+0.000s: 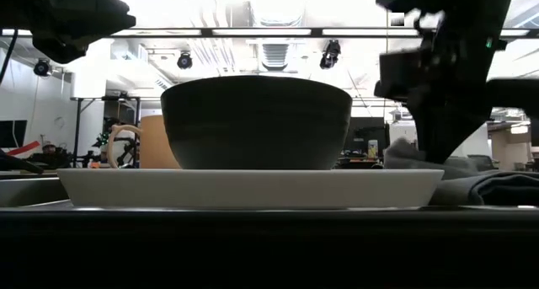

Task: Set up tray
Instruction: Put the gray napkin on the black tray to the right of the white plate

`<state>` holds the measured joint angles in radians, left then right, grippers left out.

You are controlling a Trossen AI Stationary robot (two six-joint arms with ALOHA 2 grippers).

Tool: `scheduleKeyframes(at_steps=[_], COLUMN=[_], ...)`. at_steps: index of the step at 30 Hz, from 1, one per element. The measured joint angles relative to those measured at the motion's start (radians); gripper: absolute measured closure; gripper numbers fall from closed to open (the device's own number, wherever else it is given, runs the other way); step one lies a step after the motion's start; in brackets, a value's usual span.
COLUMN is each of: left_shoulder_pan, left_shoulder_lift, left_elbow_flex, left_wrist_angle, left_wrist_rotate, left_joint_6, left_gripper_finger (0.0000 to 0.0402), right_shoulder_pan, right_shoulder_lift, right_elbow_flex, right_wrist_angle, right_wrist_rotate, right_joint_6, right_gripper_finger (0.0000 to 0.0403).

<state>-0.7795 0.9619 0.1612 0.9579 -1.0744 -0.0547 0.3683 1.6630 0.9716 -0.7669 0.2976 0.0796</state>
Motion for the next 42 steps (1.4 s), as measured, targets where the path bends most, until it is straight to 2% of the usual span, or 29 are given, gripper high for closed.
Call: scheduleKeyframes(at_steps=[6,15,21,25,30,40,42], left_shoulder_pan=[0.000,0.000,0.000,0.000,0.000,0.000,0.000], left_shoulder_lift=[0.000,0.000,0.000,0.000,0.000,0.000,0.000], left_elbow_flex=[0.000,0.000,0.000,0.000,0.000,0.000,0.000], left_wrist_angle=[0.000,-0.004,-0.023,-0.049,-0.086,-0.088,-0.088], left_wrist_rotate=[0.000,0.002,0.008,0.009,0.009,0.009,0.008], left_joint_6=[0.000,-0.001,-0.015,-0.037,-0.087,-0.090,-0.090], left_gripper_finger=[0.0308,0.0308,0.0308,0.0308,0.0308,0.0308,0.0308], right_shoulder_pan=[-0.041,-0.043,-0.042,-0.039,0.023,0.209,0.216], right_shoulder_lift=[-0.004,-0.033,-0.058,-0.075,-0.069,-0.069,-0.069], right_elbow_flex=[-0.022,0.073,0.145,0.194,0.190,0.106,0.071], right_wrist_angle=[-0.024,-0.068,-0.087,-0.082,-0.090,0.007,0.015], right_wrist_rotate=[0.020,0.155,0.186,0.182,0.013,0.015,0.054], right_joint_6=[-0.029,-0.123,-0.142,0.032,0.217,0.443,0.481], right_gripper_finger=[0.0381,0.0320,0.0294,0.0285,0.0283,0.0305,0.0310])
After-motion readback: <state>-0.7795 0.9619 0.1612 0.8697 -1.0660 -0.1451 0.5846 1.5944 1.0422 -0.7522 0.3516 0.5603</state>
